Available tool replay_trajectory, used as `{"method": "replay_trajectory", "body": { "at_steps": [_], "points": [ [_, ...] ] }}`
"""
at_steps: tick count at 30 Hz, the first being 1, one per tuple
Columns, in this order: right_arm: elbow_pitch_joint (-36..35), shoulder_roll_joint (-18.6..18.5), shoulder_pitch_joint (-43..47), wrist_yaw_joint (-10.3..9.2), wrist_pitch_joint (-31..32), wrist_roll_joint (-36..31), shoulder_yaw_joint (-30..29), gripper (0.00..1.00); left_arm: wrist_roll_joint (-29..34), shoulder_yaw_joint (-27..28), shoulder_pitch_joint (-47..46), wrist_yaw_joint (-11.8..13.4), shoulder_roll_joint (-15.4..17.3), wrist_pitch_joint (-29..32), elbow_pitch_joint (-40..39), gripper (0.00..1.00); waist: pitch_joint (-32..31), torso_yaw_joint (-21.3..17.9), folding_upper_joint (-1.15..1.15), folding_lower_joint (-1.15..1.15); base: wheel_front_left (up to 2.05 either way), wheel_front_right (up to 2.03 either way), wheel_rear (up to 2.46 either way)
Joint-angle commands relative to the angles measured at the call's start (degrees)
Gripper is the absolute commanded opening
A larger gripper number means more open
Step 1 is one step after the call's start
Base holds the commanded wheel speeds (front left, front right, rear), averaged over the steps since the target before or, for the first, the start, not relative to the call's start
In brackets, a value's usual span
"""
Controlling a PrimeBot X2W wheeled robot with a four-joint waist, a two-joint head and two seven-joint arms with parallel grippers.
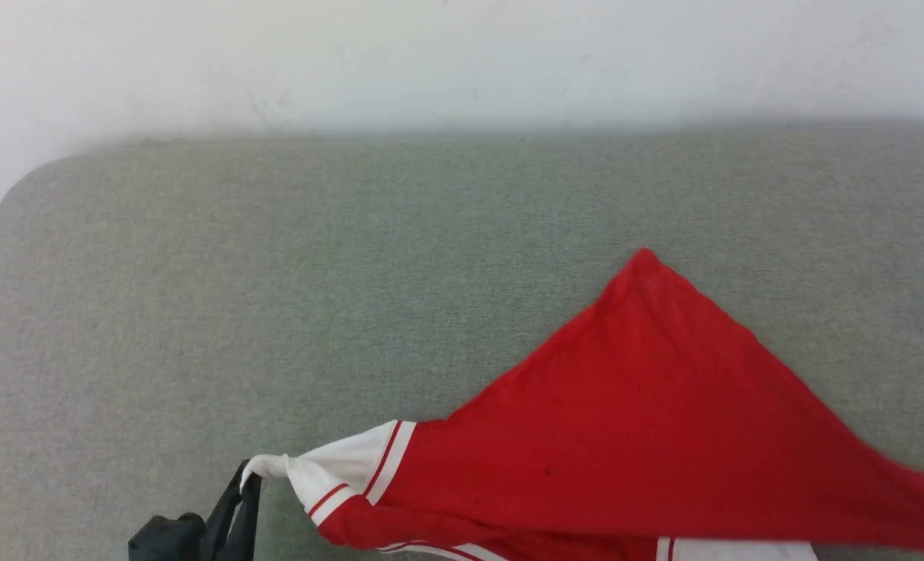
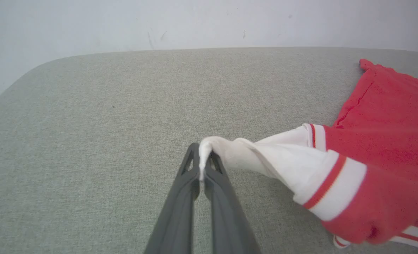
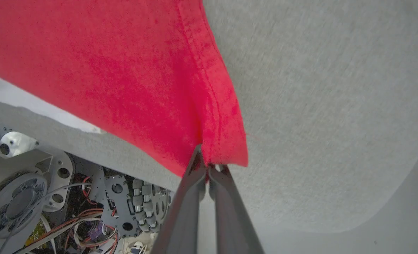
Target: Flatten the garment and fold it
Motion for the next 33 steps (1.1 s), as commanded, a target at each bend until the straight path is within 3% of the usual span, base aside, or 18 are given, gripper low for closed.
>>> {"method": "replay_trajectory", "body": {
  "at_steps": [1, 9, 10, 11, 12, 21, 25, 29, 33],
  "points": [
    [0.3, 0.5, 2.0, -0.04, -0.6, 0.6, -0.1, 0.00, -0.3, 0.1, 0.6, 0.4, 0.5, 0.1, -0.4, 0.00, -0.8, -1.1, 0.00, 0.01, 0.00, 0.00, 0.00],
    [5.6, 8.6, 14.0, -0.04, -5.9, -0.8, -1.7, 0.00, -0.4, -0.7, 0.0, 0.4, 0.5, 0.3, -0.2, 0.00, 0.1, -1.1, 0.00, 0.01, 0.00, 0.00, 0.00],
    [6.0, 9.4, 14.3, -0.04, -6.4, -1.2, -2.5, 0.17, -0.5, -0.7, 0.0, 0.4, 0.5, 0.3, 0.0, 0.00, 0.0, -1.2, 0.00, 0.01, 0.00, 0.00, 0.00],
    [6.0, 9.9, 14.3, -0.04, -6.6, -1.7, -3.1, 0.73, -0.6, -0.7, 0.0, 0.4, 0.5, 0.3, 0.1, 0.00, -0.2, -1.3, 0.00, 0.01, 0.00, 0.00, 0.00],
    [5.8, 10.1, 14.1, -0.04, -6.8, -2.2, -4.0, 1.00, -0.7, -0.7, 0.1, 0.5, 0.5, 0.2, 0.3, 0.00, -0.4, -1.5, 0.00, 0.01, 0.00, 0.00, 0.00],
    [-2.0, 9.2, 6.8, -0.04, -7.3, -5.9, -14.2, 1.00, -0.8, -1.2, 0.2, 0.8, 0.7, 0.5, 0.1, 0.00, -1.9, -1.4, 0.00, 0.01, 0.00, 0.00, 0.00],
    [-6.1, 10.4, 0.5, -0.04, -4.9, -8.4, -17.0, 1.00, -0.6, -1.9, -0.4, 0.7, 0.7, 0.7, -0.4, 0.00, -1.2, -0.3, 0.00, 0.01, 0.00, 0.00, 0.00],
    [-7.9, 13.5, -7.7, -0.04, 1.1, -11.3, -14.6, 1.00, -0.3, -2.6, -1.6, 0.6, 0.5, 0.8, -0.8, 0.00, 0.2, 1.1, 0.00, 0.01, 0.00, 0.00, 0.00],
    [-4.8, 16.7, -16.8, -0.04, 8.9, -13.0, -8.8, 1.00, -0.1, -3.3, -3.0, 0.5, 0.2, 0.6, -0.9, 0.00, 2.3, 2.7, 0.00, 0.01, 0.00, 0.00, 0.00]
  ]
}}
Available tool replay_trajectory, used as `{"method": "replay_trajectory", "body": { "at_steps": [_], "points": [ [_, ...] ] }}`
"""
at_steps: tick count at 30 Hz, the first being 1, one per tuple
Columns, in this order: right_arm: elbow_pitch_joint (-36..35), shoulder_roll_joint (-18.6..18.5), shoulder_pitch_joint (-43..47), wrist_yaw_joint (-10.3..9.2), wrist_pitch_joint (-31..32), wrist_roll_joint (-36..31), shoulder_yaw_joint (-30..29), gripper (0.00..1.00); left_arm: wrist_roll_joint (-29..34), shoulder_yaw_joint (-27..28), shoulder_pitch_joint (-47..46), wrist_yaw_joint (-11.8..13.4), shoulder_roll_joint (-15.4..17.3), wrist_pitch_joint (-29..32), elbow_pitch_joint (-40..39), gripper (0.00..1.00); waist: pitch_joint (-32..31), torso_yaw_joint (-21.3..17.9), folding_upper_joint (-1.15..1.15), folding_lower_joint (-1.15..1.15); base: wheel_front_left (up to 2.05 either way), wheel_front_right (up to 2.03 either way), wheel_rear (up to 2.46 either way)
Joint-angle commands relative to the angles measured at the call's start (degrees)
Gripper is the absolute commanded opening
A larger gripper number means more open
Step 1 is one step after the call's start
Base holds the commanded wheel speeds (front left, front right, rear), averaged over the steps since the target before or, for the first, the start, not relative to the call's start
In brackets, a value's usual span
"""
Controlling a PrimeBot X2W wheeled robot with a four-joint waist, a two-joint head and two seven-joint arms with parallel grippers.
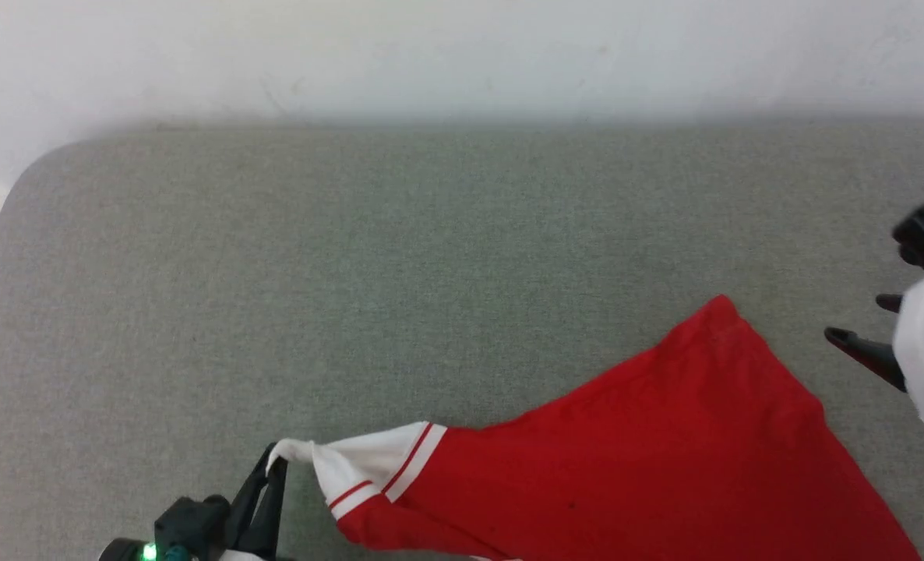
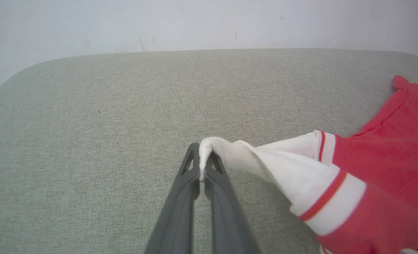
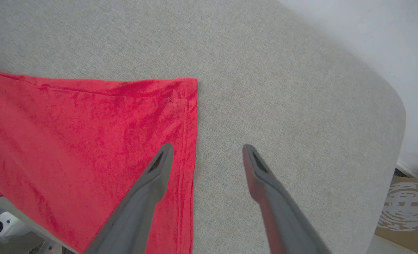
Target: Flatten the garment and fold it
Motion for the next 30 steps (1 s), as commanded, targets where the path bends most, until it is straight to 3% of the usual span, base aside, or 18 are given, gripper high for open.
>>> {"method": "replay_trajectory", "body": {
  "at_steps": [1, 5, 9, 18, 25, 26, 30],
  "points": [
    [1.7, 1.3, -2.5, -0.04, 1.8, -0.2, 1.6, 1.00, 0.4, -0.2, -1.3, 0.0, -0.1, -0.1, -0.1, 0.00, 1.9, 1.8, 0.00, -0.01, 0.00, 0.00, 0.00],
    [8.3, 4.9, -10.0, -0.04, 7.6, -1.4, 7.3, 1.00, 0.6, -0.9, -2.9, -0.2, -0.6, -0.4, 0.3, 0.00, 3.9, 3.4, 0.00, -0.01, 0.00, 0.00, 0.00],
    [15.6, 8.0, -15.3, -0.04, 9.2, -3.1, 11.3, 1.00, 0.8, -1.8, -4.7, -0.6, -1.2, -0.7, 0.8, 0.00, 6.1, 5.0, 0.00, -0.01, 0.00, 0.00, 0.00],
    [28.4, 13.3, -19.4, -0.04, 4.1, -4.4, 17.5, 1.00, 0.9, -2.7, -7.5, -1.1, -2.4, -1.6, 2.6, 0.00, 9.2, 6.4, 0.00, -0.01, 0.00, 0.00, 0.00],
    [32.8, 14.3, -17.9, -0.04, 0.2, -1.6, 25.8, 1.00, 0.8, -2.7, -8.8, -1.4, -2.5, -2.1, 4.1, 0.00, 9.4, 5.8, 0.00, -0.01, 0.00, 0.00, 0.00],
    [32.8, 14.2, -18.0, -0.04, -0.7, -1.1, 26.5, 0.00, 0.7, -2.6, -8.8, -1.4, -2.3, -2.1, 4.3, 0.00, 9.1, 5.6, 0.00, -0.01, 0.00, 0.00, 0.00],
    [32.8, 13.3, -18.7, -0.04, -6.4, 1.6, 27.8, 0.00, 0.6, -2.4, -8.1, -1.3, -1.9, -2.2, 4.9, 0.00, 7.3, 4.4, 0.00, -0.01, 0.00, 0.00, 0.00]
  ]
}}
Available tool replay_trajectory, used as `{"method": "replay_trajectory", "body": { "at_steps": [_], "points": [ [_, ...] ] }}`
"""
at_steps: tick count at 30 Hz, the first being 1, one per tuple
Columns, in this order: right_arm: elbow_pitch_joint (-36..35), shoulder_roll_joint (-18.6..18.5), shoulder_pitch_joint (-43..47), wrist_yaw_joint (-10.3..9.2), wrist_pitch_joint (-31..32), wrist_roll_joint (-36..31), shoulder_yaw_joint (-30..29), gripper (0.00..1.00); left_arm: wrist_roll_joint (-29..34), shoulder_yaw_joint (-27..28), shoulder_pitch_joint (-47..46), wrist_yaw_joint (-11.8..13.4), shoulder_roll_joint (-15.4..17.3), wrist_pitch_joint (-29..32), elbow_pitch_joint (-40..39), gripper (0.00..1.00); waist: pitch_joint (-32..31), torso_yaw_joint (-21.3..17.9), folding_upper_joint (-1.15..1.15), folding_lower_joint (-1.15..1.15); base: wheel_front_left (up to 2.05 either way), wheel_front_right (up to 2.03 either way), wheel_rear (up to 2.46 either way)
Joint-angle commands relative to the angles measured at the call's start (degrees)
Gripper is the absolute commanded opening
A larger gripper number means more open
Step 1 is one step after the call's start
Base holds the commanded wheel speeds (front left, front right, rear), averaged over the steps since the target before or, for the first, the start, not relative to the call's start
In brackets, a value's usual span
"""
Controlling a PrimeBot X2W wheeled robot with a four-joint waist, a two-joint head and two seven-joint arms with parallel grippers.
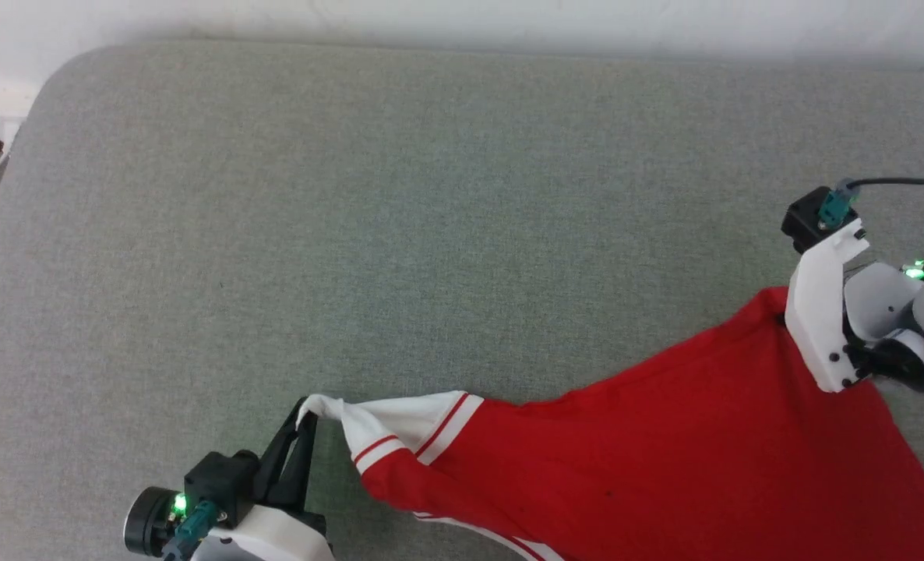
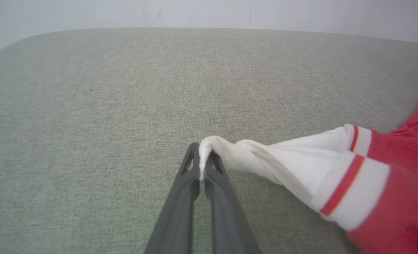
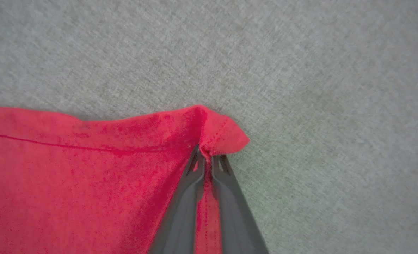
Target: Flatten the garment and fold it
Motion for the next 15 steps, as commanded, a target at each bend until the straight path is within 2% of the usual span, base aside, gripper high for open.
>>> {"method": "replay_trajectory", "body": {
  "at_steps": [1, 8, 15],
  "points": [
    [0.6, 0.8, 2.1, -0.04, -2.4, 1.2, 1.5, 0.00, 0.0, 0.4, 0.0, -0.1, 0.5, -0.4, 0.3, 0.00, -1.9, -1.3, 0.00, 0.00, 0.00, 0.00, 0.00],
    [-3.4, -1.5, 2.2, -0.04, -17.9, 4.2, 1.8, 0.00, -0.3, 1.5, 1.4, 0.5, 1.6, -0.5, 0.0, 0.00, -7.3, -4.1, 0.00, 0.00, 0.00, 0.00, 0.00],
    [-6.7, -3.9, 1.1, -0.04, -29.2, 3.5, 1.4, 0.00, 0.2, 3.3, -2.5, 0.2, 4.5, -0.6, -3.0, 0.00, -11.9, -6.6, 0.00, 0.00, 0.00, 0.00, 0.00]
  ]
}}
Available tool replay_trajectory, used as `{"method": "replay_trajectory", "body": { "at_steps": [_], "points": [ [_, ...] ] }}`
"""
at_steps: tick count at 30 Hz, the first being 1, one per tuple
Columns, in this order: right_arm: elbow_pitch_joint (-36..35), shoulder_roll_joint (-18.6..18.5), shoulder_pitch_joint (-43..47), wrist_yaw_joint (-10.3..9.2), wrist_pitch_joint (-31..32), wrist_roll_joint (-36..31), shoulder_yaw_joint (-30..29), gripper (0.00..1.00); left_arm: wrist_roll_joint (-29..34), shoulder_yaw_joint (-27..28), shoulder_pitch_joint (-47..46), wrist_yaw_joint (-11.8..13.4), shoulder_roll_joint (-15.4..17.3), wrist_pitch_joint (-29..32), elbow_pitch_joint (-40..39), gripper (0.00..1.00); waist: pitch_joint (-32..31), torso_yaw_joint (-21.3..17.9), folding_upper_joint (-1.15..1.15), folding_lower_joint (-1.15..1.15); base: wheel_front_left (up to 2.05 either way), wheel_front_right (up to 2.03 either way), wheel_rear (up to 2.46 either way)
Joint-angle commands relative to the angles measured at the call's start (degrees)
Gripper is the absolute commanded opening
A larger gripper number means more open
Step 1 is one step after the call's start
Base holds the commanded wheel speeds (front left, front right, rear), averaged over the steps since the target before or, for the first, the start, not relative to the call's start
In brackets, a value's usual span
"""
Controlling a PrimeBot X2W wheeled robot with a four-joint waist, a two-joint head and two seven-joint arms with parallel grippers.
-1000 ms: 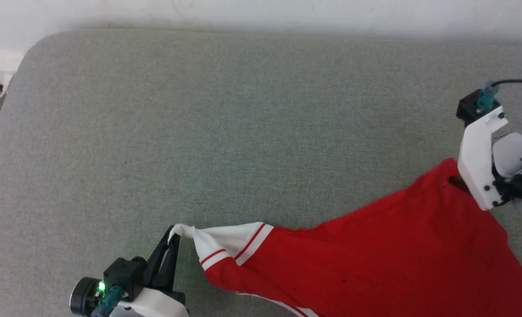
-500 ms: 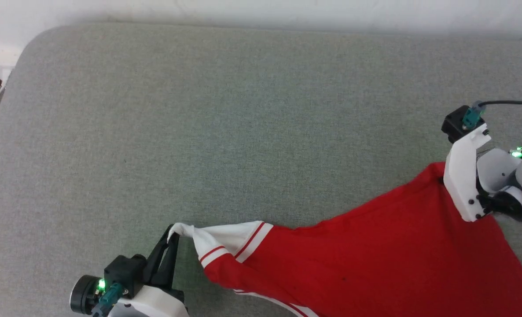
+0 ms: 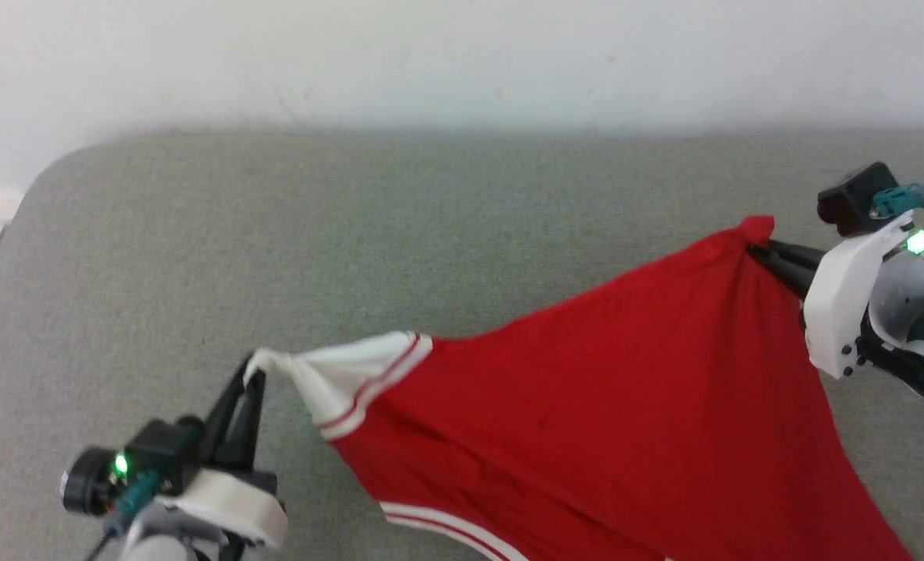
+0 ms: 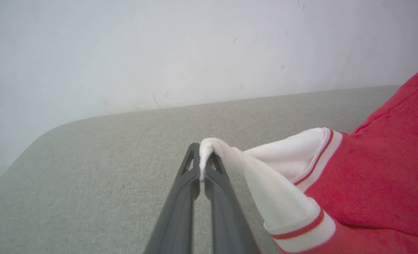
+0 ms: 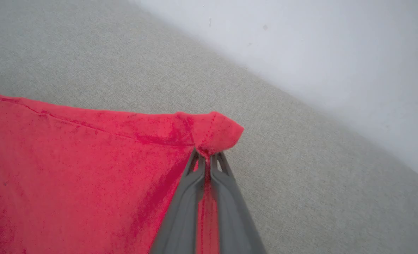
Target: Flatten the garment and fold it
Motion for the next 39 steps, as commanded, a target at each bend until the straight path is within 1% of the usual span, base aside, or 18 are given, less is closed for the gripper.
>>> {"method": "replay_trajectory", "body": {
  "at_steps": [1, 5, 10, 14, 20, 24, 28, 33, 39],
  "points": [
    [-0.4, -0.1, -0.9, -0.04, -2.1, -0.7, -0.7, 0.00, 0.4, 0.9, -2.9, 0.1, 1.0, -0.3, -1.3, 0.00, -3.4, -2.7, 0.00, 0.00, 0.00, 0.00, 0.00],
    [-0.7, 0.7, -2.6, -0.04, -7.1, -2.8, -3.7, 0.00, 0.5, 2.0, -8.7, -0.3, 2.6, 0.2, -3.5, 0.00, -4.8, -3.6, 0.00, 0.00, 0.00, 0.00, 0.00],
    [0.8, 3.3, -5.0, -0.04, -12.3, -7.2, -9.1, 0.00, 0.5, 2.1, -18.9, -2.0, 3.6, 1.8, -4.1, 0.00, -5.1, -4.2, 0.00, 0.00, 0.00, 0.00, 0.00],
    [2.9, 5.8, -7.2, -0.04, -15.2, -12.0, -13.8, 0.00, 1.4, 1.1, -28.4, -3.6, 4.1, 3.0, -2.6, 0.00, -4.8, -4.6, 0.00, 0.00, 0.00, 0.00, 0.00],
    [4.2, 9.8, -12.0, -0.04, -16.8, -17.8, -20.7, 0.00, 0.6, 1.0, -43.9, -5.0, 3.1, 3.7, 2.4, 0.00, -2.1, -5.2, 0.00, 0.00, 0.00, 0.00, 0.00],
    [4.0, 12.0, -16.4, -0.04, -16.0, -20.5, -23.9, 0.00, 0.8, 0.8, -54.4, -5.7, 2.5, 3.2, 6.8, 0.00, 1.5, -5.8, 0.00, 0.00, 0.00, 0.00, 0.00],
    [4.1, 13.7, -22.9, -0.04, -15.2, -23.0, -27.5, 0.00, -0.1, 1.8, -65.4, -6.0, 2.0, 2.7, 10.9, 0.00, 6.9, -6.3, 0.00, 0.00, 0.00, 0.00, 0.00],
    [4.9, 15.6, -33.0, -0.04, -14.8, -27.7, -31.7, 0.00, 0.6, 1.8, -78.5, -6.8, 3.6, 2.8, 14.6, 0.00, 14.3, -7.0, 0.00, 0.00, 0.00, 0.00, 0.00],
    [7.5, 16.1, -44.2, -0.04, -14.1, -32.6, -34.6, 0.00, 0.5, 0.7, -91.8, -7.5, 4.9, 3.0, 19.4, 0.00, 21.3, -6.9, 0.00, 0.00, 0.00, 0.00, 0.00]
  ]
}}
